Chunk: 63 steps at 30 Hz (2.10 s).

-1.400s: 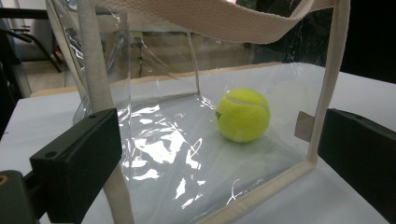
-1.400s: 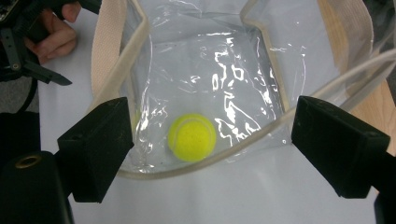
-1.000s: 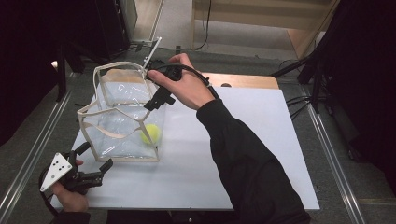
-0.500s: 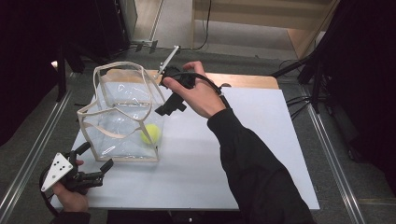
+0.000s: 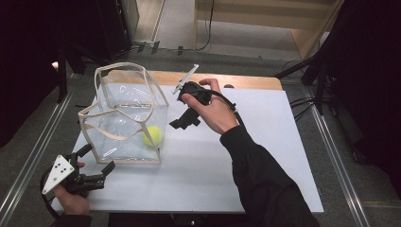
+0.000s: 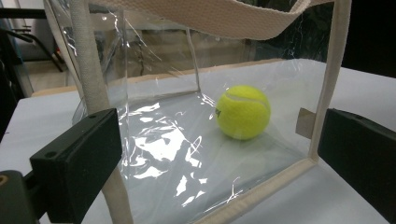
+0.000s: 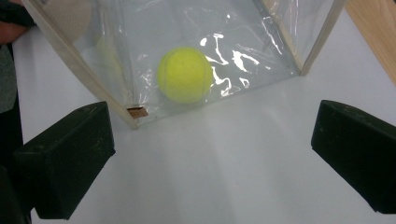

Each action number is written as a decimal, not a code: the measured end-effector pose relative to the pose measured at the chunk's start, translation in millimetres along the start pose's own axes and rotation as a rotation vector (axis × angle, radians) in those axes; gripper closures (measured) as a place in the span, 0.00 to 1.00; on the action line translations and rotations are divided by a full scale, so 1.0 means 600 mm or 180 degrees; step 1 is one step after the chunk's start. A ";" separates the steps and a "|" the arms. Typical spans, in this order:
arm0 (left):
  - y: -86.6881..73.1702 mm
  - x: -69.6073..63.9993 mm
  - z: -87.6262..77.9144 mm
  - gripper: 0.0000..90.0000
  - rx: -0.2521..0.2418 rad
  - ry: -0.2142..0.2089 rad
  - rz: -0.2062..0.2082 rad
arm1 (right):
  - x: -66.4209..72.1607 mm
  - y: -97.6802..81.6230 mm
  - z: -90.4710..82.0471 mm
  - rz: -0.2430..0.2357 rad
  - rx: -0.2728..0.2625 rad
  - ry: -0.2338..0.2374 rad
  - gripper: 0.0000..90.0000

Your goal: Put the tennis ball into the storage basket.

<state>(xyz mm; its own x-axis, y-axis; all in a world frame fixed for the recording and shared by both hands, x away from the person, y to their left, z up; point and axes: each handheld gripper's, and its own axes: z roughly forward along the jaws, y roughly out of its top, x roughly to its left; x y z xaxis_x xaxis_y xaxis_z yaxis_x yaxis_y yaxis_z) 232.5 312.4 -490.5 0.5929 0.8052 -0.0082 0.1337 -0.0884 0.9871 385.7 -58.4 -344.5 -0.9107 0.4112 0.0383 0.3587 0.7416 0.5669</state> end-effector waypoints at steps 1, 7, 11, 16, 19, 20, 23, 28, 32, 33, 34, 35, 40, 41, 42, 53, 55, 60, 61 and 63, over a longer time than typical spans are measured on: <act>0.000 0.000 0.000 0.00 0.0000 0.0000 0.0001 | 0.000 -0.006 0.002 0.0008 -0.0007 -0.0014 0.00; 0.000 0.000 0.000 0.00 0.0002 0.0001 0.0009 | -0.002 -0.044 0.010 0.0104 -0.0079 -0.0055 0.00; 0.000 -0.001 0.000 0.00 0.0005 0.0001 0.0007 | -0.004 -0.067 0.013 0.0142 -0.0162 -0.0080 0.00; 0.000 0.000 -0.001 0.00 0.0008 0.0003 0.0009 | -0.003 -0.100 0.018 0.0224 -0.0199 -0.0118 0.00; 0.000 0.000 0.000 0.00 0.0011 0.0005 0.0012 | -0.004 -0.121 0.021 0.0300 -0.0234 -0.0131 0.00; 0.000 0.000 0.000 0.00 0.0007 0.0005 0.0011 | -0.004 -0.128 0.022 0.0329 -0.0265 -0.0138 0.00; 0.000 0.000 0.000 0.00 0.0000 0.0003 0.0012 | -0.005 -0.150 0.023 0.0355 -0.0343 -0.0120 0.00; -0.001 0.000 0.000 0.00 0.0001 0.0007 0.0013 | -0.005 -0.185 0.020 0.0433 -0.0455 -0.0140 0.00; -0.001 -0.001 0.000 0.00 0.0005 0.0012 0.0010 | -0.004 -0.216 0.017 0.0494 -0.0598 -0.0168 0.00; -0.001 -0.001 0.000 0.00 0.0004 0.0012 0.0008 | -0.004 -0.223 0.016 0.0524 -0.0631 -0.0154 0.00; -0.001 -0.001 0.001 0.00 0.0005 0.0014 0.0005 | -0.005 -0.229 0.016 0.0526 -0.0653 -0.0149 0.00; -0.001 -0.001 0.000 0.00 0.0006 0.0015 0.0004 | -0.005 -0.238 0.016 0.0543 -0.0674 -0.0171 0.00; -0.001 -0.001 0.001 0.00 0.0009 0.0017 0.0006 | -0.007 -0.274 0.012 0.0651 -0.0780 -0.0196 0.00; -0.001 -0.001 0.001 0.00 0.0005 0.0022 0.0003 | -0.007 -0.281 0.010 0.0674 -0.0807 -0.0213 0.00; -0.001 -0.002 0.001 0.00 0.0010 0.0023 0.0005 | -0.007 -0.287 0.009 0.0680 -0.0840 -0.0240 0.00; -0.001 -0.001 0.000 0.00 0.0036 0.0041 0.0031 | 0.001 -0.363 0.001 0.0812 -0.1115 -0.0357 0.00; -0.001 -0.001 0.001 0.00 0.0032 0.0018 0.0035 | 0.003 -0.376 -0.002 0.0822 -0.1165 -0.0404 0.00; -0.001 -0.002 0.001 0.00 0.0056 0.0030 0.0051 | 0.007 -0.406 -0.012 0.0883 -0.1300 -0.0501 0.00; -0.001 -0.002 0.001 0.00 0.0061 0.0032 0.0055 | 0.008 -0.411 -0.014 0.0883 -0.1316 -0.0519 0.00; -0.001 -0.002 0.001 0.00 0.0059 0.0031 0.0055 | 0.010 -0.421 -0.017 0.0907 -0.1360 -0.0531 0.00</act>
<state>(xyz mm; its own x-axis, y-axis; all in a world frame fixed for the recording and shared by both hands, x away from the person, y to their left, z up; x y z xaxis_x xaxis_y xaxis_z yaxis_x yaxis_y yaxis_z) 232.1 311.1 -491.3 0.5874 0.8092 0.0104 0.1383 -0.1131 0.9839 287.7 -248.8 -479.0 -0.7321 0.6690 0.1279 0.4399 0.3210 0.8387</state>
